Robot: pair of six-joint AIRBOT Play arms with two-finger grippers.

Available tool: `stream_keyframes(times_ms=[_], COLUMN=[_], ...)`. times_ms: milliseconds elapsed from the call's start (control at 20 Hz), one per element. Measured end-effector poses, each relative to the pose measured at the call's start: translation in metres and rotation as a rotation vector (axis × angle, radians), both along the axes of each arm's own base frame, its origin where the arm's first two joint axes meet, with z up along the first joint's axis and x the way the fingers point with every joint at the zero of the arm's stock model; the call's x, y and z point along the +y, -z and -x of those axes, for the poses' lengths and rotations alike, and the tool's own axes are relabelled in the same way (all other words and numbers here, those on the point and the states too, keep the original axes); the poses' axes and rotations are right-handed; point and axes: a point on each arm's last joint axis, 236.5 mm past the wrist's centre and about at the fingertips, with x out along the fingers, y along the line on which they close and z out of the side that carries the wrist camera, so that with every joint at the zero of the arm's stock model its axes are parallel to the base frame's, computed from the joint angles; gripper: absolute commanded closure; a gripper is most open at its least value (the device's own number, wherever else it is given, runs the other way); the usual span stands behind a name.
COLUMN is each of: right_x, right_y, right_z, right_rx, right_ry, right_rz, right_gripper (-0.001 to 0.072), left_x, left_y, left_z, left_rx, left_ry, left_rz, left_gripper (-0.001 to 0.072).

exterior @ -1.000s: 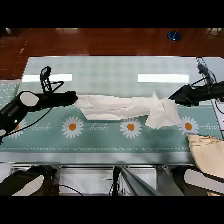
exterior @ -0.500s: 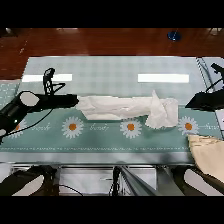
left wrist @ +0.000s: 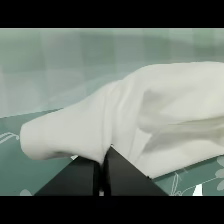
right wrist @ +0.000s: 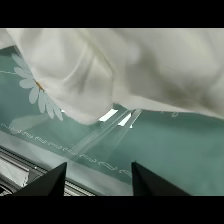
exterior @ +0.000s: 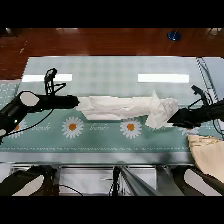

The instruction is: Fold the shirts.

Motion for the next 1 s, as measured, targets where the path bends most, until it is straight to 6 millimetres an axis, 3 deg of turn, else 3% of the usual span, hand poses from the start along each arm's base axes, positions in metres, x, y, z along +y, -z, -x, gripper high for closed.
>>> stream_keyframes(times_ms=[250, 650, 700, 750, 850, 1000], right_x=[0.018, 0.012, 0.016, 0.023, 0.041, 0.065], right_y=[0.022, 0.034, 0.035, 0.036, 0.042, 0.042], right_z=[-0.008, -0.041, -0.043, -0.044, -0.046, -0.047], right_rx=[-0.040, -0.151, -0.159, -0.166, -0.178, -0.208], right_ry=[0.104, 0.231, 0.221, 0.205, 0.152, 0.083], right_rz=[-0.073, -0.047, -0.043, -0.041, -0.029, -0.018], right_gripper=[0.0206, 0.0228, 0.0267, 0.0377, 0.0691, 0.0695], left_x=[0.000, 0.000, 0.000, 0.000, 0.000, 0.000], left_y=[0.000, 0.000, 0.000, 0.000, 0.000, -0.001], left_z=[0.000, 0.000, 0.000, 0.000, 0.000, 0.000], left_rx=[-0.002, -0.002, -0.002, -0.002, -0.002, -0.004], left_ry=[0.005, 0.006, 0.006, 0.006, 0.006, 0.007], left_rz=[-0.002, -0.003, -0.003, -0.003, -0.003, -0.002], left_gripper=[0.0679, 0.0679, 0.0679, 0.0679, 0.0679, 0.0682])
